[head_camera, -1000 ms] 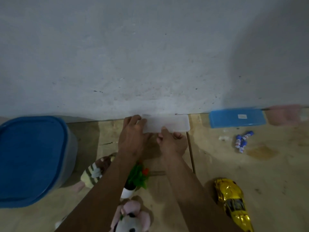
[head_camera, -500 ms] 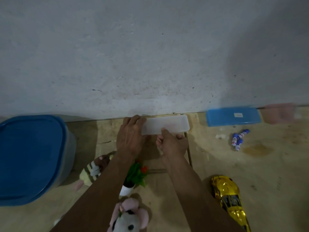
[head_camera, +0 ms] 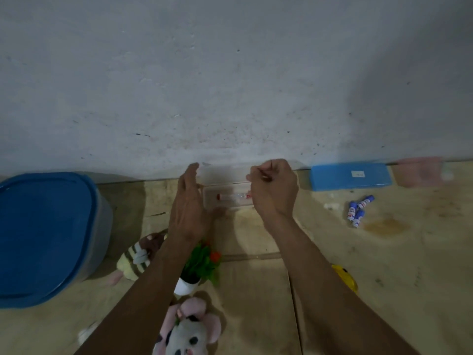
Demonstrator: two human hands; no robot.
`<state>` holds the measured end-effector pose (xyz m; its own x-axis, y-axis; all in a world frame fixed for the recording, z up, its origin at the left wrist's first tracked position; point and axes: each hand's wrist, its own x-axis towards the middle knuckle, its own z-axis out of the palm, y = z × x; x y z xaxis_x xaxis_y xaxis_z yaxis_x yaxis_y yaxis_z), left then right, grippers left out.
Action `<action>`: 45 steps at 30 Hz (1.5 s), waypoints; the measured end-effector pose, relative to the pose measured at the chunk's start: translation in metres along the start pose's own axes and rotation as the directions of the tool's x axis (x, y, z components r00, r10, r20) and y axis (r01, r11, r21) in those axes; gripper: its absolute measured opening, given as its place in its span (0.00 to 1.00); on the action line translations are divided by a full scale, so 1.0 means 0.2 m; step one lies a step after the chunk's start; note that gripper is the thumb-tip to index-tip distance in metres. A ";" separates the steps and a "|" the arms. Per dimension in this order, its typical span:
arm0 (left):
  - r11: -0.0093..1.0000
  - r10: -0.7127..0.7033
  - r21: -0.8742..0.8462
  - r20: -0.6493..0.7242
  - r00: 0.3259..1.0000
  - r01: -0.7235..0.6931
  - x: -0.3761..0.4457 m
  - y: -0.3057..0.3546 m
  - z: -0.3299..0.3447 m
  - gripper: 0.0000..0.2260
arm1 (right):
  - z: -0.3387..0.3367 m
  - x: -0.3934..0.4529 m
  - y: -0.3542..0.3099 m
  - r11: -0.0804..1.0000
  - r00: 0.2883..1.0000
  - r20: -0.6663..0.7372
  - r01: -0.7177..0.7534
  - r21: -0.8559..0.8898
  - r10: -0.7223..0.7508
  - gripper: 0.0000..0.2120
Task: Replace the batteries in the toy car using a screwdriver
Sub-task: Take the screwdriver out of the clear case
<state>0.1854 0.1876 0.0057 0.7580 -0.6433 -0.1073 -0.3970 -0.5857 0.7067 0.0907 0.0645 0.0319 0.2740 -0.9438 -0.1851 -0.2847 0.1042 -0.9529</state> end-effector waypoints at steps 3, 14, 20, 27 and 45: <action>0.999 -0.029 0.046 0.007 1.000 0.029 -0.02 0.02 -0.02 0.39 | -0.04 0.08 0.01 0.937 0.955 0.170 0.276 -0.214 -0.242 0.08; 0.988 -0.031 0.155 0.061 0.998 0.021 -0.03 0.00 0.00 0.30 | -0.10 0.05 0.13 0.676 0.748 0.556 0.622 -0.396 -0.362 0.04; 0.975 -0.016 0.224 0.072 0.997 -0.001 -0.03 0.01 -0.01 0.28 | -0.03 0.07 0.14 0.531 0.723 0.670 0.639 -0.557 -0.168 0.07; 0.950 -0.007 0.311 0.112 0.994 -0.029 -0.01 0.01 -0.02 0.32 | -0.01 0.10 0.15 0.474 0.704 0.686 0.675 -0.565 -0.184 0.08; 0.863 -0.031 0.504 0.130 0.991 -0.039 -0.08 0.16 -0.07 0.28 | -0.57 -0.03 -0.05 0.973 0.964 0.180 0.215 -0.081 -0.198 0.20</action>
<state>0.1673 0.1857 0.0396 0.6964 -0.6833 -0.2194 -0.6330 -0.7289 0.2609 -0.0127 0.0330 0.0708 0.4858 -0.8734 -0.0333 -0.2923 -0.1265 -0.9479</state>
